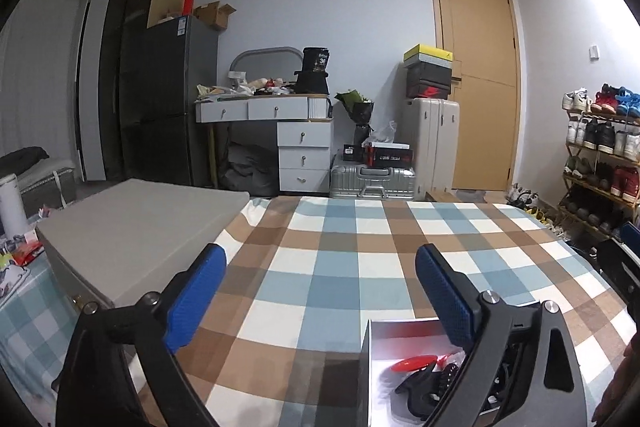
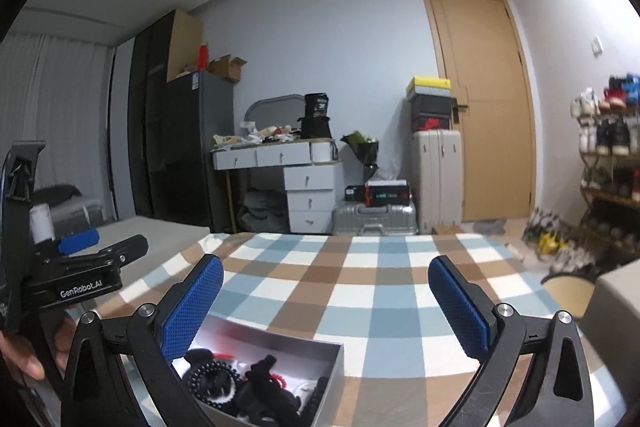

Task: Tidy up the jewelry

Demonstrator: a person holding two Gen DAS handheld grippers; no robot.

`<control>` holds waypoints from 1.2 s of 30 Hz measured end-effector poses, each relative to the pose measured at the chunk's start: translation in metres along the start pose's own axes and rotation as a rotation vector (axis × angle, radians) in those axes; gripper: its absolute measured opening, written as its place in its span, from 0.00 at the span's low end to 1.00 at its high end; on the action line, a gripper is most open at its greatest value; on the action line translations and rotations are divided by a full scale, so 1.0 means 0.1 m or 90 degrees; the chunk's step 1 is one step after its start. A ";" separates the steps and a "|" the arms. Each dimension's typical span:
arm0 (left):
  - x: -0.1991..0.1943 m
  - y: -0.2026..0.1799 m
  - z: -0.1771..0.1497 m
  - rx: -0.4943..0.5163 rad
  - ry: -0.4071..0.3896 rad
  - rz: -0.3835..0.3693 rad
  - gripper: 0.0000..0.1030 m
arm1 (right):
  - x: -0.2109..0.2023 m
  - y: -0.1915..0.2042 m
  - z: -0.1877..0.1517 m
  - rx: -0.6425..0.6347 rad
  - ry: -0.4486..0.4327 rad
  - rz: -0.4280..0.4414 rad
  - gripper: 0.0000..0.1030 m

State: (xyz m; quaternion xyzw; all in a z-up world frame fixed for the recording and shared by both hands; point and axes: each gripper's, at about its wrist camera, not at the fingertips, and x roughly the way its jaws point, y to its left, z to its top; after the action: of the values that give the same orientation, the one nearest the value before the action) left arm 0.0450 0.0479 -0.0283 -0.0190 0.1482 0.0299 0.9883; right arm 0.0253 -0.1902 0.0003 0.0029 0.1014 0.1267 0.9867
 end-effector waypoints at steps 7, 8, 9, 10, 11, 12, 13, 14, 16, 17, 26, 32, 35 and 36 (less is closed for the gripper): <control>-0.08 -0.06 -0.10 0.007 0.004 -0.002 0.91 | 0.03 0.01 -0.09 -0.010 0.028 0.003 1.00; -0.10 -0.08 -0.12 0.010 0.000 -0.005 0.90 | 0.03 0.01 -0.10 -0.009 0.031 0.002 1.00; -0.12 -0.09 -0.13 0.013 -0.002 -0.008 0.90 | 0.04 0.00 -0.11 -0.007 0.034 0.001 1.00; -0.12 -0.10 -0.15 0.017 -0.002 -0.013 0.90 | 0.04 -0.01 -0.12 -0.006 0.037 -0.001 1.00; -0.13 -0.12 -0.16 0.022 0.002 -0.017 0.90 | 0.05 -0.01 -0.13 -0.005 0.039 -0.002 1.00; -0.13 -0.14 -0.18 0.024 0.004 -0.022 0.90 | 0.06 -0.01 -0.14 -0.007 0.040 -0.005 1.00; -0.13 -0.15 -0.19 0.028 0.006 -0.027 0.90 | 0.05 -0.01 -0.15 -0.010 0.041 -0.009 1.00; -0.13 -0.16 -0.21 0.032 0.006 -0.028 0.90 | 0.06 -0.01 -0.16 -0.012 0.041 -0.013 1.00; -0.15 -0.19 -0.23 0.038 0.003 -0.032 0.90 | 0.06 0.00 -0.18 -0.020 0.041 -0.023 1.00; -0.16 -0.20 -0.24 0.042 0.002 -0.032 0.90 | 0.07 0.00 -0.20 -0.024 0.043 -0.026 1.00; -0.13 -0.20 -0.24 0.032 0.025 -0.055 0.91 | 0.17 -0.05 -0.23 -0.012 0.083 -0.042 1.00; -0.17 -0.25 -0.24 0.038 0.024 -0.066 0.91 | 0.18 -0.03 -0.24 -0.021 0.089 -0.038 1.00; -0.17 -0.24 -0.24 0.038 0.026 -0.066 0.91 | 0.18 -0.03 -0.24 -0.022 0.090 -0.039 1.00; -0.17 -0.24 -0.24 0.037 0.026 -0.065 0.92 | 0.18 -0.03 -0.24 -0.021 0.090 -0.039 1.00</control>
State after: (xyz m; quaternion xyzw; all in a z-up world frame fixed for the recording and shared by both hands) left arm 0.0236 0.0215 -0.0460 0.0013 0.1677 -0.0254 0.9855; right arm 0.0382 -0.1894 -0.0268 -0.0256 0.1684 0.0978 0.9805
